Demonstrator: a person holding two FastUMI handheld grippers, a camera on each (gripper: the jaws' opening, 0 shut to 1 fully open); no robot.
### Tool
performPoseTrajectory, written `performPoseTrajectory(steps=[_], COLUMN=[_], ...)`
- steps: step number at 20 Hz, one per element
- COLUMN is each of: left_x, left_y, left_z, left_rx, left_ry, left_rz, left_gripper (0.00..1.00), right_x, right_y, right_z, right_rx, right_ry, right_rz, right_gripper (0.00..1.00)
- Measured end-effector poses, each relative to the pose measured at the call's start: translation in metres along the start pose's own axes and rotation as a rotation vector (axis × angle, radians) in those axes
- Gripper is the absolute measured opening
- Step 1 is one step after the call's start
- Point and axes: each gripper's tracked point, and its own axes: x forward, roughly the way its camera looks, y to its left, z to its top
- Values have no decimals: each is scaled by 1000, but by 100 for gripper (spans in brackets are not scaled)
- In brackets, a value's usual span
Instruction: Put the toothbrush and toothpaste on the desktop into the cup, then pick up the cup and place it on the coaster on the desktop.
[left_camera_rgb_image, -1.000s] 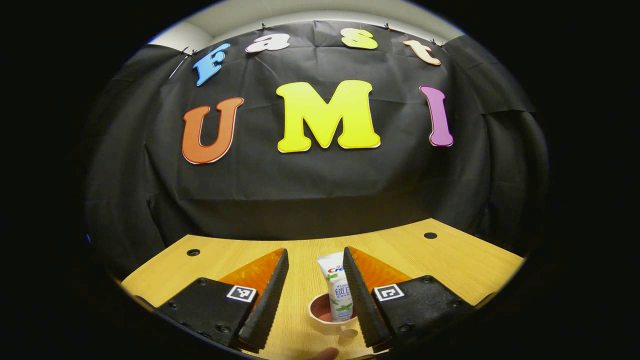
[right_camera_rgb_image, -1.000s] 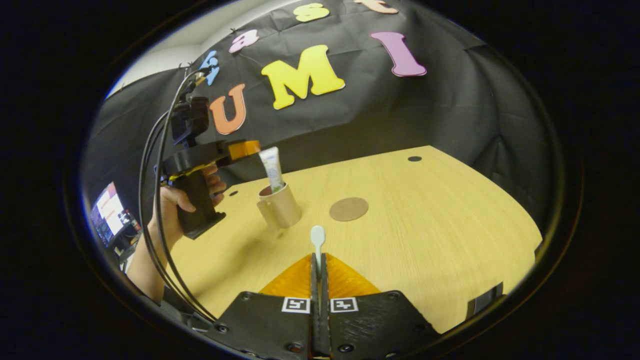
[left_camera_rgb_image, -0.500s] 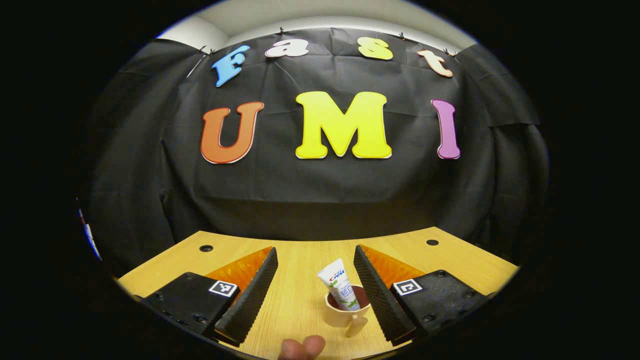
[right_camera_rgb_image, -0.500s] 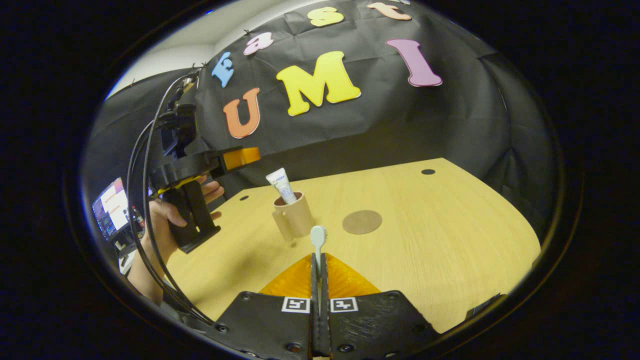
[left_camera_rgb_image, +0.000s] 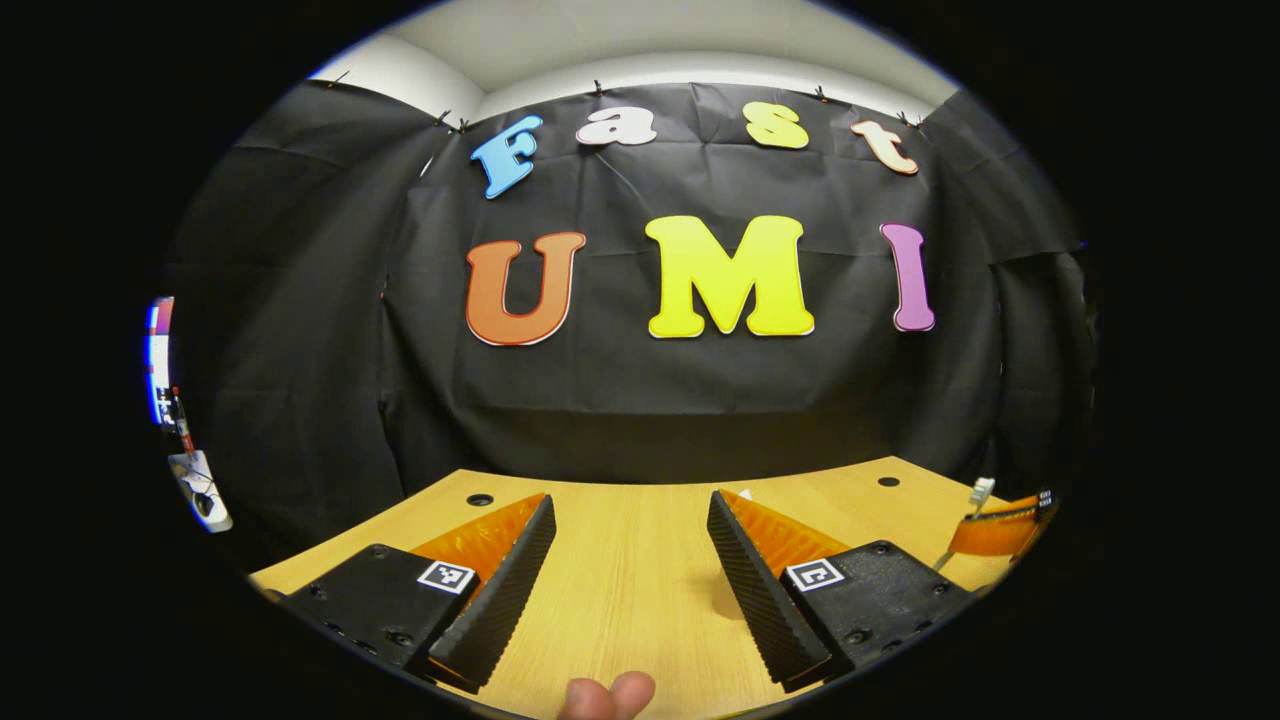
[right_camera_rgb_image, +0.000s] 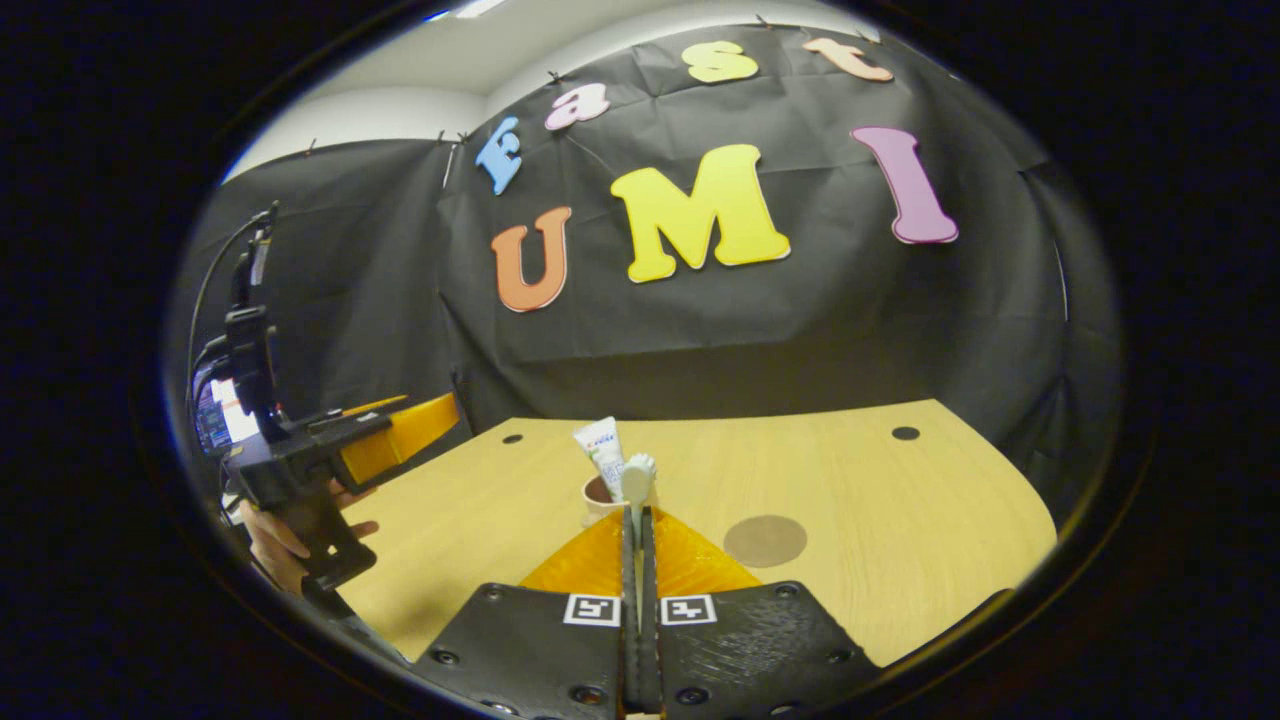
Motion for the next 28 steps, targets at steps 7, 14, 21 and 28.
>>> performPoseTrajectory(steps=[7, 14, 21, 28], left_x=[-29, -40, -51, -52], left_y=[22, 43, 61, 63], left_z=[-20, -28, -24, -28], left_rx=[-17, -17, 13, -8], left_ry=[19, 22, 8, 16], left_rz=[29, 71, 107, 107], left_gripper=[97, 97, 97, 96], right_x=[39, 80, 123, 140], right_y=[12, 33, 46, 34], right_z=[53, 94, 77, 62], right_rx=[-48, -80, -93, -70], right_ry=[-91, -184, -122, -50], right_rz=[2, 14, 15, -31], right_gripper=[0, 0, 0, 0])
